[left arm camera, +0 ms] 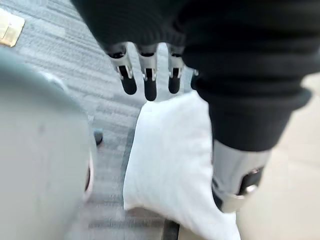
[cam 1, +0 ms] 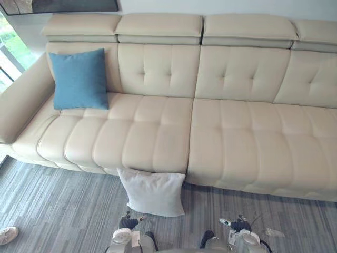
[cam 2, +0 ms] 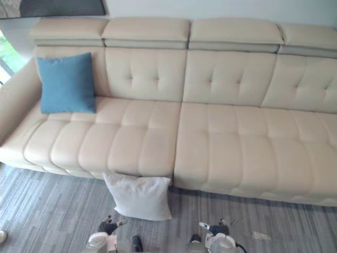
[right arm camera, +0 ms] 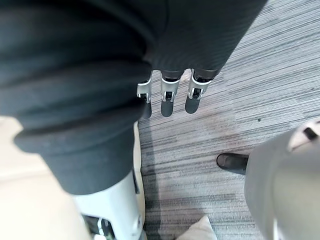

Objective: Pick up cushions and gather them together orderly.

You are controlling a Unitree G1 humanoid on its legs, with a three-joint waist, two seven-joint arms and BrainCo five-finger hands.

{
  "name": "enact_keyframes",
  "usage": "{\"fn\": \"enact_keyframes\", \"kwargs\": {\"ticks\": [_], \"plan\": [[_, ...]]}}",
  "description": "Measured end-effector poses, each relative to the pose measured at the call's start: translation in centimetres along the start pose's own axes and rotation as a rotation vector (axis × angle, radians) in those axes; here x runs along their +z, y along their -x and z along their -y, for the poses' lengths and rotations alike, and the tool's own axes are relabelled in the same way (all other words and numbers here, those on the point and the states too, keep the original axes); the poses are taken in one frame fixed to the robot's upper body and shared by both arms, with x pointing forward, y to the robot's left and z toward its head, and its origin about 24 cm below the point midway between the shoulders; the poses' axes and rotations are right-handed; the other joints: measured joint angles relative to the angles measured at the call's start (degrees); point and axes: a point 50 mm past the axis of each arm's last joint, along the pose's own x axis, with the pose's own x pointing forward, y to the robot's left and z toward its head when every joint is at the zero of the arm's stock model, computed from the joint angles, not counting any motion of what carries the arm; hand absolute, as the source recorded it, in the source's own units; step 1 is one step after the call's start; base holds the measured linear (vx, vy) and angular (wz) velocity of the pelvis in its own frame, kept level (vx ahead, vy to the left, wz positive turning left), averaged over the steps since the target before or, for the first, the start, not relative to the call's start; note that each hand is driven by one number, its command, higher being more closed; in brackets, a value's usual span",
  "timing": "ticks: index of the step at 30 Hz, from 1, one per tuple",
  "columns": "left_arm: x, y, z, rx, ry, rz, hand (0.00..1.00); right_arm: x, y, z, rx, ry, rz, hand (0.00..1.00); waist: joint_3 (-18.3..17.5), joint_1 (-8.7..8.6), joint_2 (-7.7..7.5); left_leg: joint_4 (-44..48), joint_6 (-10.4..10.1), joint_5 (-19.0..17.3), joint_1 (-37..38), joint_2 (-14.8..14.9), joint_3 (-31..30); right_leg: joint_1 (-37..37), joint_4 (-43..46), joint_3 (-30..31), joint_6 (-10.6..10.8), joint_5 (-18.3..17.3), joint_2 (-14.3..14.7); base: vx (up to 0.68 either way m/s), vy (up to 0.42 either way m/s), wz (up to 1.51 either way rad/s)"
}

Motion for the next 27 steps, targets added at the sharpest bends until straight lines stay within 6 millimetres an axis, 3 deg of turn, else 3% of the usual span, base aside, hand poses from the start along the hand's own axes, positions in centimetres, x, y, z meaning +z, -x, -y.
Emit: {"fn": "enact_keyframes", "kwargs": {"ticks": [2,4,5,6,7,9,10,11,13,14,16,17,19,20,22,24,25,26,27], "plan": [[0.0,0.0,-0.2,0.003,-0.008,-0.002,0.00,-0.3,0.1,0.0,-0.002,-0.003,-0.010,0.00,0.07,-0.22,-0.11,0.33,1.49,-0.88,-0.08,-1.89,-0.92,0.28,1.60,-0.94,0.42,-0.23,-2.10,0.06,0.196,0.33],[0.0,0.0,-0.2,-0.001,-0.023,0.002,0.00,-0.8,0.2,0.0,-0.002,-0.003,-0.028,0.00,0.51,-0.07,-0.27,0.89,3.44,-2.54,0.09,-3.22,-0.97,-1.23,7.03,-1.06,-0.67,-1.51,-4.70,0.01,0.160,0.06],[0.0,-0.1,-0.4,0.002,-0.026,0.003,0.00,-0.8,0.2,-0.4,0.011,-0.002,-0.031,0.00,0.84,-0.06,-0.52,0.34,4.00,-3.00,1.10,-4.03,-0.75,-3.98,13.50,-0.15,-4.87,-1.87,-6.54,0.01,0.151,-0.11],[0.0,-0.1,-0.5,0.005,-0.029,0.004,0.00,-0.6,0.2,-0.7,0.020,0.002,-0.026,0.00,1.06,-0.10,-0.71,-0.87,4.25,-3.07,2.56,-4.48,-0.93,-5.77,17.65,1.62,-7.52,-1.31,-6.93,0.03,0.150,-0.16],[0.0,-0.1,-0.6,0.007,-0.031,0.004,0.00,-0.7,0.2,-0.7,0.022,0.006,-0.028,0.00,1.21,-0.12,-0.78,-1.48,4.41,-3.01,3.51,-4.52,-0.90,-6.48,19.04,2.52,-8.15,-1.63,-6.78,0.10,0.118,-0.13],[-0.2,-0.1,-1.1,0.016,-0.043,0.002,0.00,-0.5,0.3,-1.4,0.044,0.026,-0.023,0.00,1.27,-0.60,-0.81,-2.62,4.73,-3.07,5.24,-3.67,-1.21,-7.75,22.16,5.91,-5.77,-5.76,-2.50,0.12,0.021,0.02],[-0.2,-0.1,-1.3,0.021,-0.047,0.000,0.00,-0.7,0.3,-1.4,0.047,0.031,-0.027,0.00,1.28,-1.03,-0.93,-3.34,4.63,-3.02,6.03,-2.96,-1.52,-7.88,22.49,6.09,-5.66,-8.63,1.68,0.15,-0.075,0.20],[-0.1,-0.1,-1.2,0.018,-0.045,0.001,0.00,-0.7,0.3,-1.3,0.043,0.032,-0.030,0.00,1.36,-1.19,-1.05,-3.67,4.26,-2.79,6.38,-2.68,-1.84,-8.43,21.54,5.25,-6.31,-10.00,5.63,0.12,-0.062,0.21],[0.0,-0.1,-1.2,0.018,-0.039,0.002,0.00,-0.6,0.2,-1.4,0.041,0.029,-0.028,0.00,1.66,-1.19,-1.75,-3.86,3.99,-2.71,6.91,-3.66,-2.45,-7.94,15.30,3.62,-8.18,-10.22,8.22,0.20,-0.103,0.21],[0.1,-0.1,-0.5,0.004,-0.029,0.002,0.00,-0.4,0.1,-0.8,0.027,0.029,-0.024,0.00,2.12,-1.25,-0.76,-3.83,3.55,-2.74,6.87,-3.36,-4.03,-5.98,13.39,2.20,-9.85,-9.95,8.88,0.24,-0.114,0.15],[0.5,-0.2,0.0,-0.007,-0.026,0.010,0.00,0.0,0.0,-0.8,0.025,0.027,-0.013,0.00,2.80,-1.23,0.65,-2.93,2.68,-3.12,6.63,-2.53,-5.59,-4.37,11.31,1.44,-9.99,-9.89,9.86,0.18,-0.076,0.20],[0.7,-0.2,0.1,-0.011,-0.032,0.015,0.00,-0.3,0.0,-0.9,0.027,0.016,-0.023,0.00,2.96,-1.41,0.89,1.80,0.92,-4.19,4.86,-1.36,-5.69,-2.55,9.80,0.24,-9.99,-9.89,10.31,0.16,-0.067,0.31],[0.9,-0.2,0.3,-0.016,-0.031,0.024,0.00,-0.6,0.1,-0.8,0.021,0.000,-0.034,0.00,3.14,-1.28,0.60,9.02,-0.15,-4.84,2.48,-0.19,-5.46,-0.53,8.56,-0.77,-9.99,-9.89,10.39,0.12,-0.039,0.31],[1.4,-0.2,0.4,-0.005,0.013,0.044,0.00,-0.6,0.2,-0.8,0.014,-0.034,-0.034,0.00,3.22,-0.45,0.59,18.38,-1.21,-6.14,-1.26,1.73,-4.33,1.43,7.64,-0.82,-10.05,-9.93,10.50,0.09,-0.014,0.19],[1.7,-0.2,0.4,0.003,0.041,0.060,0.00,0.3,0.0,-0.7,0.012,-0.056,0.003,0.00,3.38,0.24,0.45,23.43,-0.50,-7.82,-4.51,4.11,-3.79,1.60,7.47,0.58,-10.16,-10.02,10.59,0.05,0.063,-0.27],[1.7,-0.2,0.3,0.005,0.046,0.059,0.00,1.1,-0.1,-1.1,0.023,-0.061,0.029,0.00,3.48,0.44,0.77,20.18,0.09,-7.76,-5.21,5.81,-4.46,1.39,8.03,2.20,-9.82,-10.08,10.57,0.04,0.147,-0.49],[1.6,-0.1,0.7,-0.003,0.050,0.051,0.00,1.3,0.0,-1.0,0.021,-0.063,0.040,0.00,3.09,0.36,1.77,12.68,0.35,-3.64,-4.77,6.15,-7.46,0.93,9.32,3.25,-8.27,-10.78,11.03,0.03,0.176,-0.37],[1.5,-0.1,0.9,-0.007,0.052,0.049,0.00,1.3,0.0,-1.0,0.020,-0.063,0.043,0.00,2.77,0.60,2.20,11.34,-2.01,-4.49,-4.33,5.82,-9.63,0.24,10.11,4.34,-7.56,-11.19,11.17,0.06,0.286,-0.33],[1.8,-0.1,1.0,-0.010,0.050,0.056,0.00,0.9,0.2,-1.8,0.039,-0.065,0.028,0.00,2.19,0.86,0.59,6.93,-2.05,-3.80,-2.71,3.39,-10.20,-0.77,9.57,5.93,-6.07,-10.73,10.02,0.04,0.158,-0.13]]}}
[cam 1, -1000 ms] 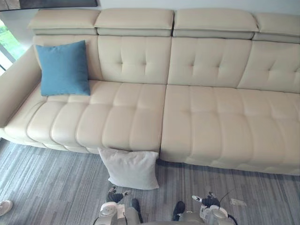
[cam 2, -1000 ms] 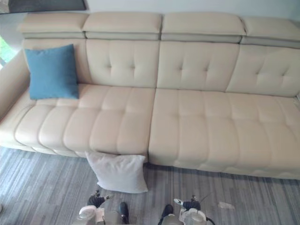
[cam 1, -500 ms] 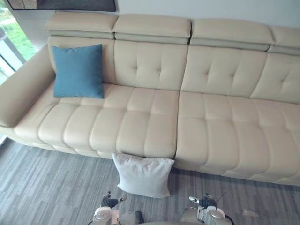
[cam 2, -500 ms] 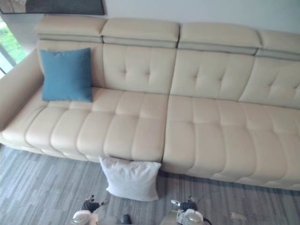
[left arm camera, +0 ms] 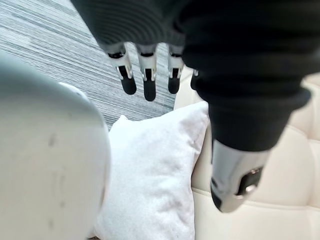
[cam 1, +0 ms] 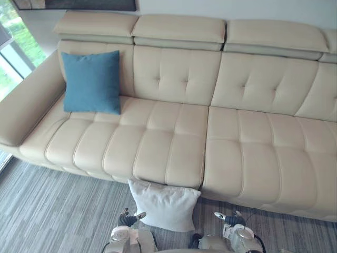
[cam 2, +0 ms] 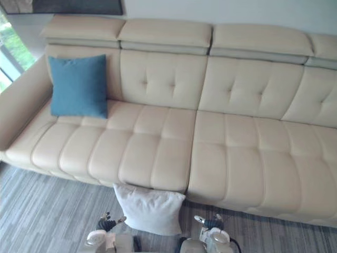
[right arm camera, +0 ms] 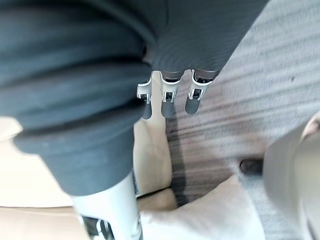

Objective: Pick up cushions and gather them together orderly.

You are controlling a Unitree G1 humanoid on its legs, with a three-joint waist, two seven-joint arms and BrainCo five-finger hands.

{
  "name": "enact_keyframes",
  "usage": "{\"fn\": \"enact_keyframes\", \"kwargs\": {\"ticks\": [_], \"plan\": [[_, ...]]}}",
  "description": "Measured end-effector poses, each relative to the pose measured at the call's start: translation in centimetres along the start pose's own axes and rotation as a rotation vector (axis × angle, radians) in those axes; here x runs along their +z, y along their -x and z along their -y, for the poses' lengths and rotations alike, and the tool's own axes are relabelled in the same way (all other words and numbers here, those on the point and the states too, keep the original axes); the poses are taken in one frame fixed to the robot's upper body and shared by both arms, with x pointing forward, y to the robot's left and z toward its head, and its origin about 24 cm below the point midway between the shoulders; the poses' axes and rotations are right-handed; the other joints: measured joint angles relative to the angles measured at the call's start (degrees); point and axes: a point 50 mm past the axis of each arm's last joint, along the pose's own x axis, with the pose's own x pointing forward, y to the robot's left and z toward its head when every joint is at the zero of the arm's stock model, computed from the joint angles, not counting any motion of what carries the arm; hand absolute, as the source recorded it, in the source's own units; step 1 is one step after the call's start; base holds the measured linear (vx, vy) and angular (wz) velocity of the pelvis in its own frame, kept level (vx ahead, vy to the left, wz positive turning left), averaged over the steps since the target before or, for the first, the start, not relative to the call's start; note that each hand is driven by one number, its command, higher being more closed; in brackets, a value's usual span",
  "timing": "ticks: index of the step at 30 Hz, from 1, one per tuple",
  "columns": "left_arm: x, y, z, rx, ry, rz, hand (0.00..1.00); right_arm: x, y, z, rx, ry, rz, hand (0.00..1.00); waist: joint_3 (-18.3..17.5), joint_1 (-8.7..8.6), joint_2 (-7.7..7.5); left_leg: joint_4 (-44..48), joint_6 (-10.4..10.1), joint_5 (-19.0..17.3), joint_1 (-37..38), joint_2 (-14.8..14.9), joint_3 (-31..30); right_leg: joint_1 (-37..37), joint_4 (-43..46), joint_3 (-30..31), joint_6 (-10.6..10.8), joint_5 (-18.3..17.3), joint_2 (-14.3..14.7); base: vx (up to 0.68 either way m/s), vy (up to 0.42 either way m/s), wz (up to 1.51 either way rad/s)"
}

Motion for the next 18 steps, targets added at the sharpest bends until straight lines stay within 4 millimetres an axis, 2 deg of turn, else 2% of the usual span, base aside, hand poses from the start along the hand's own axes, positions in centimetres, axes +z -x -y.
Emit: {"fn": "enact_keyframes", "kwargs": {"ticks": [2,3,7,13,18], "plan": [[0.2,-0.1,-0.4,0.004,-0.017,0.007,0.00,-1.1,0.2,-0.1,-0.001,-0.003,-0.037,0.00,-0.09,-0.06,-1.25,-3.07,0.94,1.64,1.07,-1.82,0.41,0.42,-2.10,0.34,1.06,1.09,-1.02,0.03,0.138,0.04],[0.0,0.0,-0.3,-0.001,-0.036,0.002,0.00,-1.5,0.3,0.2,-0.009,-0.003,-0.052,0.00,-0.16,-0.08,-1.38,-5.06,1.46,2.42,2.58,-2.87,0.61,1.44,-3.41,0.38,1.65,1.84,-1.68,0.03,0.138,0.07],[-1.2,0.2,-0.8,0.002,-0.061,-0.033,0.00,-2.1,0.4,0.7,-0.021,0.012,-0.072,0.00,-1.55,-0.47,-0.72,-11.50,2.43,4.99,6.94,-5.37,0.05,4.37,-7.42,0.29,2.48,3.54,-2.32,0.03,0.071,0.05],[-2.0,0.4,-1.1,0.009,-0.063,-0.056,0.00,-2.7,0.4,1.0,-0.029,0.019,-0.096,0.00,-1.91,-0.65,-0.39,-13.74,2.67,6.26,9.34,-5.47,-1.42,7.85,-10.97,-0.32,2.02,5.25,-1.21,0.02,-0.017,0.04],[-2.5,0.5,-1.4,0.022,-0.050,-0.076,0.00,-2.3,0.2,1.1,-0.043,0.020,-0.090,0.00,-2.42,-0.71,-0.41,-17.27,2.67,8.25,9.56,-5.49,-1.63,6.84,-11.96,0.02,1.78,6.49,-0.73,-0.03,-0.007,-0.03]]}}
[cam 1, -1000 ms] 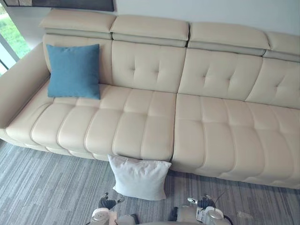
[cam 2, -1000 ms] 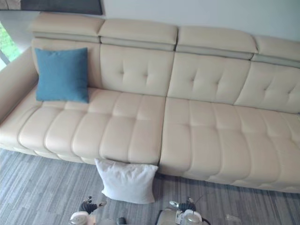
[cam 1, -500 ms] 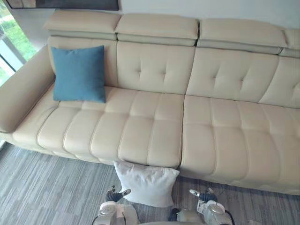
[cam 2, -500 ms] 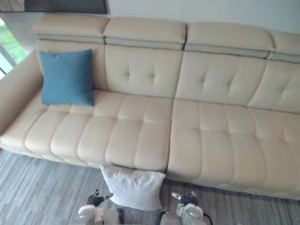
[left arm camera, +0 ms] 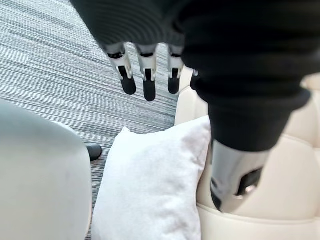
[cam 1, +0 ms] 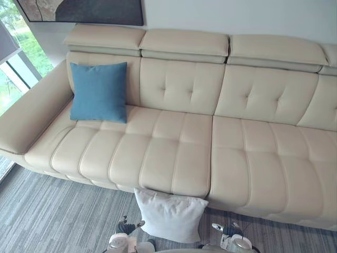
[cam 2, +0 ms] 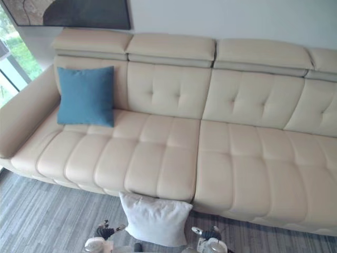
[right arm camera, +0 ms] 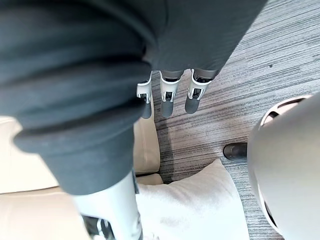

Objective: Pick up cushions and gather them together orderly.

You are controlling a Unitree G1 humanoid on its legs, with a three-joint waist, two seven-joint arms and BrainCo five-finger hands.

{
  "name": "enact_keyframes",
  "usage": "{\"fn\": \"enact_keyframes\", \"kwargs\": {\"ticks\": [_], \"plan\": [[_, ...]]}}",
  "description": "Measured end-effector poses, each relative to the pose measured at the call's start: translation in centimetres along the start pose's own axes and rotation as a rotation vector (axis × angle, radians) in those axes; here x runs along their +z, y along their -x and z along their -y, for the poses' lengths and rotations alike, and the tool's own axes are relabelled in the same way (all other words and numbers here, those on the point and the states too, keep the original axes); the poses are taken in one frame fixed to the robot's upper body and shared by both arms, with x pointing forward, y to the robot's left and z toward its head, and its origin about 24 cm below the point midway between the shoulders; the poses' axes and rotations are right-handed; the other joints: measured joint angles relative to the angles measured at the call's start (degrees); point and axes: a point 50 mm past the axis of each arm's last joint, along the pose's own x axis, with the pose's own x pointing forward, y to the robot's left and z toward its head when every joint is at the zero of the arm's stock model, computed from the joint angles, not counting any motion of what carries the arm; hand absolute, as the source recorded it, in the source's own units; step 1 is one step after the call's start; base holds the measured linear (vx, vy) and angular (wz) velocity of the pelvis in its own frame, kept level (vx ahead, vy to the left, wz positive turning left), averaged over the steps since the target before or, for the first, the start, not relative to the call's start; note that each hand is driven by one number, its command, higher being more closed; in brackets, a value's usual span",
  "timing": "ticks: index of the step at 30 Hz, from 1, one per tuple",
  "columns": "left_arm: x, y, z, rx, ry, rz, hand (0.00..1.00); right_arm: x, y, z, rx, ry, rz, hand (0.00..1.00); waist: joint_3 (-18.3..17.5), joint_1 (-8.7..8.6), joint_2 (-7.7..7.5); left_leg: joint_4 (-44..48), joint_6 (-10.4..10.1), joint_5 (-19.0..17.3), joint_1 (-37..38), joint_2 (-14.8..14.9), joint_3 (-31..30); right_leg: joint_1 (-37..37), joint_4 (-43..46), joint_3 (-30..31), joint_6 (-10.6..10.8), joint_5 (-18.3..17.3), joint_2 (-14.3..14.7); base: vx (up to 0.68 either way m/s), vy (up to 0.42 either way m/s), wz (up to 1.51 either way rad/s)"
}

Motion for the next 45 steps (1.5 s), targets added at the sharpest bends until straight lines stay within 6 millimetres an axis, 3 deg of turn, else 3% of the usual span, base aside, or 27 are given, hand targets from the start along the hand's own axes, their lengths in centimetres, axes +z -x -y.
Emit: {"fn": "enact_keyframes", "kwargs": {"ticks": [4,6,9,11,12,13,14,15,17,18,20,22,23,24,26,29,34,36,37,38,41,45], "plan": [[1.4,-0.3,-1.0,0.051,0.057,0.040,0.00,2.8,-0.5,-0.6,0.000,-0.013,0.071,0.00,3.03,0.15,-0.93,1.74,0.32,0.77,-4.90,-0.21,0.32,-6.61,5.23,1.17,-0.12,-0.48,-1.25,-0.14,0.026,-0.07],[5.1,-0.9,-1.6,0.083,0.096,0.139,0.00,5.9,-0.5,-1.8,0.021,-0.028,0.162,0.00,7.86,0.42,-1.94,8.42,0.60,-0.26,-12.69,-0.02,-0.07,-13.97,12.32,1.21,-0.52,-2.14,-3.19,-0.25,-0.019,0.16],[9.4,-1.1,-1.5,0.093,0.144,0.260,0.00,8.9,-0.2,-2.6,0.033,-0.053,0.257,0.00,12.14,1.81,-1.70,17.41,0.66,-3.10,-20.56,0.92,-0.13,-20.39,18.84,1.29,-0.93,-4.12,-4.20,-0.25,-0.026,0.09],[12.5,-0.7,-1.7,0.100,0.182,0.359,0.00,11.4,0.3,-3.3,0.049,-0.075,0.341,0.00,13.20,2.51,-1.82,22.75,0.81,-4.86,-27.30,1.60,-0.39,-26.44,23.41,1.32,-0.78,-5.89,-5.09,-0.25,-0.014,0.03],[15.1,-0.3,-2.0,0.101,0.200,0.446,0.00,13.5,0.8,-3.9,0.065,-0.104,0.408,0.00,14.90,2.58,-2.04,24.63,0.67,-4.99,-30.60,1.80,-0.62,-29.57,25.38,1.22,-1.02,-6.08,-5.44,-0.19,-0.008,0.06],[15.9,-0.2,-2.1,0.101,0.207,0.472,0.00,14.0,1.0,-4.0,0.068,-0.110,0.426,0.00,15.23,2.53,-2.05,25.33,0.66,-4.98,-31.90,1.90,-0.79,-30.67,26.02,1.12,-1.16,-6.17,-5.52,-0.18,-0.014,0.13],[18.8,0.5,-2.3,0.106,0.225,0.557,0.00,16.3,1.7,-4.5,0.078,-0.127,0.499,0.00,16.23,2.53,-2.21,27.33,0.67,-4.97,-36.09,2.20,-1.16,-34.48,27.91,0.96,-1.66,-6.46,-5.75,-0.16,-0.017,0.11],[20.0,0.8,-2.4,0.108,0.231,0.593,0.00,17.1,1.9,-4.7,0.081,-0.137,0.521,0.00,16.61,2.54,-2.40,27.98,0.75,-4.92,-37.72,2.33,-1.30,-36.09,28.59,0.92,-1.74,-6.50,-5.93,-0.14,-0.016,0.13],[25.5,2.6,-2.8,0.103,0.256,0.749,0.00,20.9,3.3,-5.3,0.093,-0.182,0.627,0.00,18.54,2.23,-2.62,30.56,1.25,-4.34,-44.69,2.80,-1.59,-42.41,31.36,0.17,-2.00,-6.46,-6.64,-0.10,-0.008,0.17],[26.7,3.2,-2.9,0.102,0.271,0.788,0.00,21.8,3.7,-5.4,0.098,-0.204,0.650,0.00,18.98,2.23,-2.63,31.30,1.29,-4.23,-46.34,3.00,-1.61,-43.96,32.03,0.14,-2.07,-6.48,-6.71,-0.07,0.002,0.12],[31.4,5.8,-3.8,0.110,0.333,0.932,0.00,25.7,5.6,-5.9,0.108,-0.253,0.764,0.00,21.34,2.10,-2.89,34.04,1.89,-3.84,-52.28,3.23,-1.72,-49.62,34.70,0.19,-2.54,-6.38,-7.33,-0.05,0.022,0.01],[34.2,7.7,-4.5,0.122,0.357,1.024,0.00,28.6,7.5,-6.1,0.132,-0.301,0.857,0.00,22.22,1.87,-2.88,36.31,1.76,-3.62,-57.46,3.35,-2.01,-54.60,37.13,0.54,-3.45,-5.87,-7.55,-0.04,0.030,0.03],[36.6,9.6,-4.9,0.124,0.378,1.100,0.00,31.2,9.3,-6.3,0.145,-0.332,0.932,0.00,22.98,1.66,-2.79,38.85,1.87,-3.53,-62.15,3.31,-2.45,-59.06,39.76,0.74,-3.77,-6.15,-8.15,-0.03,0.023,0.09],[37.3,10.1,-5.0,0.121,0.383,1.120,0.00,31.8,9.9,-6.3,0.150,-0.343,0.954,0.00,23.04,1.64,-2.80,39.44,1.88,-3.53,-63.43,3.27,-2.53,-60.26,40.46,0.80,-3.95,-6.29,-8.33,-0.02,0.012,0.13],[40.0,12.7,-5.1,0.105,0.396,1.214,0.00,35.1,12.6,-6.5,0.183,-0.400,1.048,0.00,23.76,1.58,-2.84,42.34,1.88,-3.53,-69.29,3.19,-3.10,-66.05,43.70,1.08,-4.19,-6.72,-8.98,-0.02,-0.002,0.10],[42.1,15.1,-4.9,0.088,0.401,1.293,0.00,37.7,15.3,-6.7,0.197,-0.447,1.138,0.00,23.80,1.43,-2.81,44.09,1.96,-3.45,-74.95,3.15,-3.33,-71.81,46.13,1.63,-4.10,-7.08,-9.37,-0.05,-0.009,0.02],[44.6,18.4,-4.4,0.067,0.370,1.396,0.00,39.8,17.7,-5.6,0.174,-0.532,1.243,0.00,23.79,-0.22,-2.81,43.31,2.24,-2.33,-80.90,2.41,-3.42,-77.97,46.68,1.75,-3.30,-7.72,-10.29,-0.08,0.017,0.10],[45.9,20.6,-3.8,0.044,0.356,1.460,0.00,40.9,18.9,-5.3,0.185,-0.567,1.265,0.00,23.80,-0.53,-2.81,42.01,2.12,-1.19,-83.35,2.55,-2.74,-80.99,46.19,1.81,-3.44,-7.58,-10.55,-0.07,0.027,0.02],[46.2,21.3,-3.5,0.036,0.352,1.479,1.00,41.2,19.3,-5.5,0.194,-0.553,1.270,0.00,23.80,-0.52,-2.81,41.66,2.04,-0.84,-84.11,2.56,-2.69,-81.90,46.06,1.75,-3.53,-7.45,-10.56,-0.05,0.025,-0.02],[46.7,22.2,-3.2,0.027,0.361,1.502,1.00,41.6,19.8,-6.2,0.213,-0.534,1.268,1.00,23.84,-0.52,-2.75,41.19,2.13,-0.18,-85.09,2.57,-2.51,-83.16,46.05,1.79,-3.54,-7.25,-10.61,-0.04,0.022,0.01],[47.3,23.9,-2.3,0.018,0.409,1.535,1.00,42.0,21.7,-9.0,0.301,-0.497,1.272,1.00,23.98,-0.37,-2.51,41.67,2.04,0.71,-87.22,2.93,-2.59,-85.37,46.73,1.55,-5.01,-5.96,-10.53,-0.04,0.016,0.04],[47.2,23.9,-2.3,0.022,0.443,1.523,1.00,41.7,21.5,-9.5,0.304,-0.519,1.249,1.00,23.97,-0.30,-2.49,42.86,1.95,0.73,-87.44,3.43,-3.19,-85.21,47.82,1.51,-5.47,-5.75,-9.99,-0.01,0.003,0.00]]}}
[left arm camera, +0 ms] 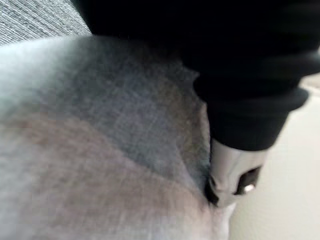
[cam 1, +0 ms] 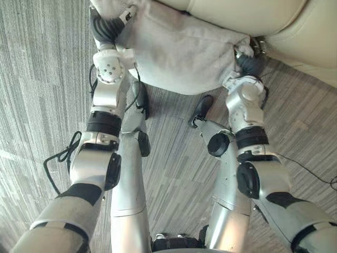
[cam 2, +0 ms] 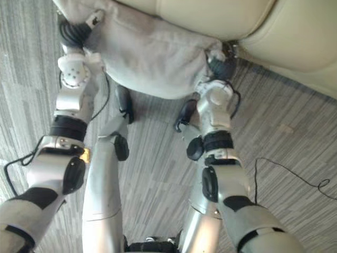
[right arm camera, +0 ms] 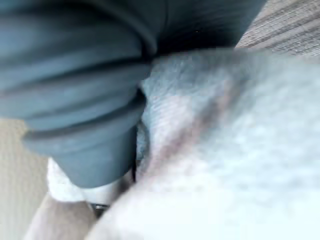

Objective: Pick up cushions and gather them together orderly.

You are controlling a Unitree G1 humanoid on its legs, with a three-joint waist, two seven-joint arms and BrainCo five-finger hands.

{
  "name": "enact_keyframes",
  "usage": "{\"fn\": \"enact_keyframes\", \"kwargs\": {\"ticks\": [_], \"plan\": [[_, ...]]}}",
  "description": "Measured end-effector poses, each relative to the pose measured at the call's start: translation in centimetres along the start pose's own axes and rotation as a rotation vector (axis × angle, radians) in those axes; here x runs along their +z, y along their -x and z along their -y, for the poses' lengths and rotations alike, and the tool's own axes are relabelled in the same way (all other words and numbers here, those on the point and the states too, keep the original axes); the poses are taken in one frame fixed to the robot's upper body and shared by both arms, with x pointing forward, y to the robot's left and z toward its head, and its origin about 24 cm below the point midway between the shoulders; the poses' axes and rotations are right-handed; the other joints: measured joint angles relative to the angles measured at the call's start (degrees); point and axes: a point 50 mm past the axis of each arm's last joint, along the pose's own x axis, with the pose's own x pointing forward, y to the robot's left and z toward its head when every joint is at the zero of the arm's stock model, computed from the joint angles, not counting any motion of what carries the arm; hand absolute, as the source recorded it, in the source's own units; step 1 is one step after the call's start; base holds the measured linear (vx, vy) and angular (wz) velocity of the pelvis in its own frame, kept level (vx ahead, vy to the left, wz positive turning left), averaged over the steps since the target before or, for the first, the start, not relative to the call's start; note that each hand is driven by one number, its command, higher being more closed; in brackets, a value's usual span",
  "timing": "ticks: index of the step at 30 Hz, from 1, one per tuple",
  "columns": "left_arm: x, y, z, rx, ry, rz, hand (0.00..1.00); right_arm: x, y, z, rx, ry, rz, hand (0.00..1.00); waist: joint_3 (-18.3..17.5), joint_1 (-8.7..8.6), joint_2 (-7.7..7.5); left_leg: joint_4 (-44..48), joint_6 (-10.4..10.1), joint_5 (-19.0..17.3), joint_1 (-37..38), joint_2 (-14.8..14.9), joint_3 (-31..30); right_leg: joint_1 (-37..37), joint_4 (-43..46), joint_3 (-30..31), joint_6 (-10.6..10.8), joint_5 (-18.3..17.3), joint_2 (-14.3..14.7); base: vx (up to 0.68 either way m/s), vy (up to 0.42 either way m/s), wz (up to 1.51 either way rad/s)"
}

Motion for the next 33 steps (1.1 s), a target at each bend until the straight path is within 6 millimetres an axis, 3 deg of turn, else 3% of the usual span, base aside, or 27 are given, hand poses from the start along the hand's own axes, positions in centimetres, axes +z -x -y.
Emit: {"fn": "enact_keyframes", "kwargs": {"ticks": [7,13,17,19,22,28,33], "plan": [[-1.0,1.4,0.5,-0.038,-0.004,-0.006,1.00,-1.9,1.7,-0.1,0.063,0.027,-0.027,1.00,-0.16,0.17,0.04,0.05,-0.05,-0.01,3.30,0.88,0.30,3.02,-0.89,0.45,-0.27,0.18,1.11,-0.07,0.016,-0.07],[-3.4,4.6,-0.1,-0.059,0.024,-0.028,1.00,-4.3,4.7,1.1,0.095,0.027,-0.049,1.00,-0.36,0.41,-0.03,-4.84,-1.19,-0.27,16.05,1.90,1.38,14.75,-5.87,0.77,-0.05,0.32,3.17,-0.08,-0.012,-0.12],[-5.6,7.9,-0.3,-0.080,0.049,-0.073,1.00,-5.7,7.6,3.2,0.093,0.024,-0.058,1.00,-0.46,0.27,-0.03,-8.91,-2.05,-0.63,26.94,2.23,2.31,25.00,-10.55,0.94,0.53,0.70,4.68,-0.02,-0.026,-0.13],[-7.6,10.9,-0.4,-0.099,0.062,-0.139,1.00,-7.1,9.6,5.3,0.063,0.039,-0.096,1.00,-5.01,0.04,0.11,-9.97,-2.20,-0.90,29.88,2.35,2.80,27.78,-12.03,0.87,0.65,0.71,4.96,0.08,-0.034,-0.13],[-9.5,15.0,-0.7,-0.106,0.098,-0.228,1.00,-7.9,12.2,8.1,0.036,0.088,-0.113,1.00,-5.31,0.10,0.20,-9.78,-2.28,-3.31,40.48,3.24,3.57,38.77,-14.48,1.21,0.61,0.71,6.22,0.14,-0.022,-0.22],[-12.5,21.7,-4.1,-0.059,0.114,-0.417,1.00,-9.3,17.8,11.3,0.097,0.165,-0.201,1.00,-12.82,0.52,0.91,-13.80,-3.04,-7.50,55.35,5.36,7.80,52.41,-22.21,3.60,2.68,0.13,9.59,0.13,0.015,-0.36],[-13.5,25.5,-5.7,-0.069,0.084,-0.521,1.00,-11.1,21.0,13.6,0.107,0.230,-0.326,1.00,-18.96,0.18,1.85,-21.23,-3.40,-7.38,64.20,4.54,11.19,58.25,-29.26,6.40,3.28,1.99,11.17,0.15,0.034,-0.36]]}}
